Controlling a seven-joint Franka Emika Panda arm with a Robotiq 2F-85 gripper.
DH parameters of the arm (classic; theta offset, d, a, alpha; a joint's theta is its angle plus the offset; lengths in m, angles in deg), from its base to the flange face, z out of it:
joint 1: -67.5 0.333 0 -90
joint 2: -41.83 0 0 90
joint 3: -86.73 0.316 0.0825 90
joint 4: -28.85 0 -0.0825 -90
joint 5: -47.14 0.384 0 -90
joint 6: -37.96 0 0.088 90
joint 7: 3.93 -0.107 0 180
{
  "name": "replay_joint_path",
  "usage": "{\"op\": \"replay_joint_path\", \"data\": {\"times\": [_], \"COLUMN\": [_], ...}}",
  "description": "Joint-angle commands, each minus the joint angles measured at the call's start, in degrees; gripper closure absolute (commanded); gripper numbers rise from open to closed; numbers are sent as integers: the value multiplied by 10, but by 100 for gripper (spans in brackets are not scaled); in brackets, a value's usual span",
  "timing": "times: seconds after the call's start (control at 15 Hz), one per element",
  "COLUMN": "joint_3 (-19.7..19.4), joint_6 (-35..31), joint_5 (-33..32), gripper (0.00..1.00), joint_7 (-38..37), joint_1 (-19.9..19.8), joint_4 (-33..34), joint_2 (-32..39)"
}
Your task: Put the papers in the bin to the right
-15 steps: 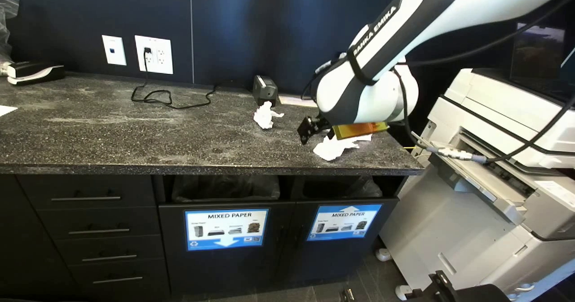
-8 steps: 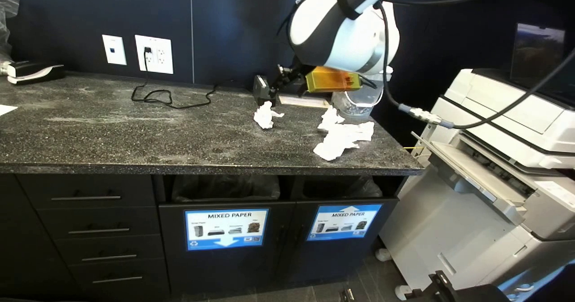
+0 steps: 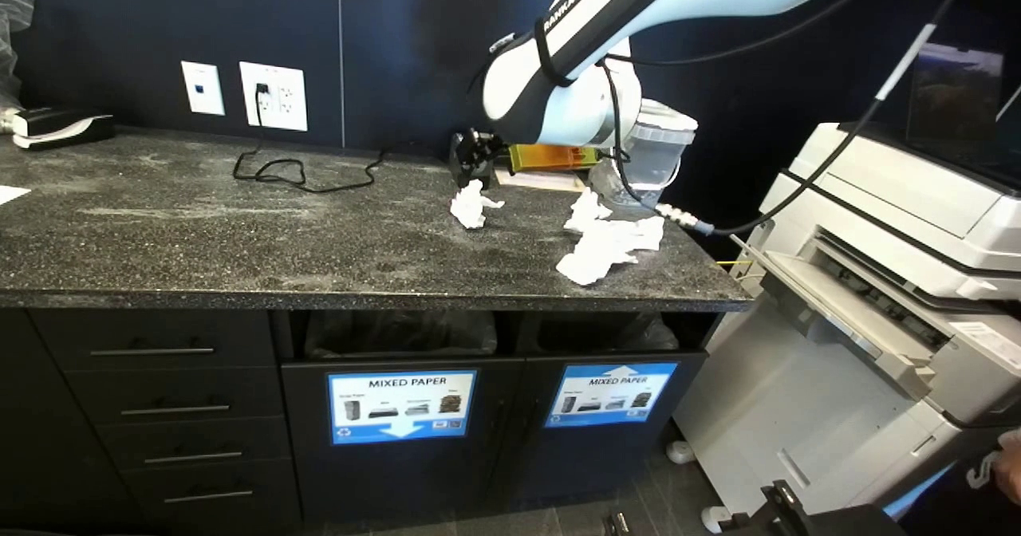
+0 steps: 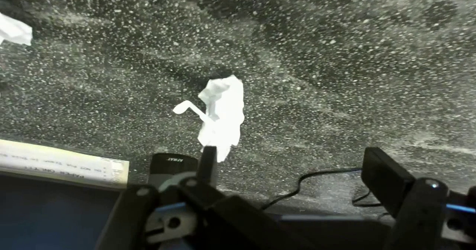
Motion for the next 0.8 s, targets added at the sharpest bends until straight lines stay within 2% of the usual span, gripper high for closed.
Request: {"op": "replay_joint_path", "data": {"times": [0.0,0.33,0.73], "joint_3": [-28,-10,-4], "joint_6": [2,15,31], "joint_5": [-69,-79,-76], "gripper": [0,0,0], "joint_7": [-58,-74,-73], "joint_1": [5,-24,-33], "joint_4": [107,208,306], "joint_2": [82,158,244]}}
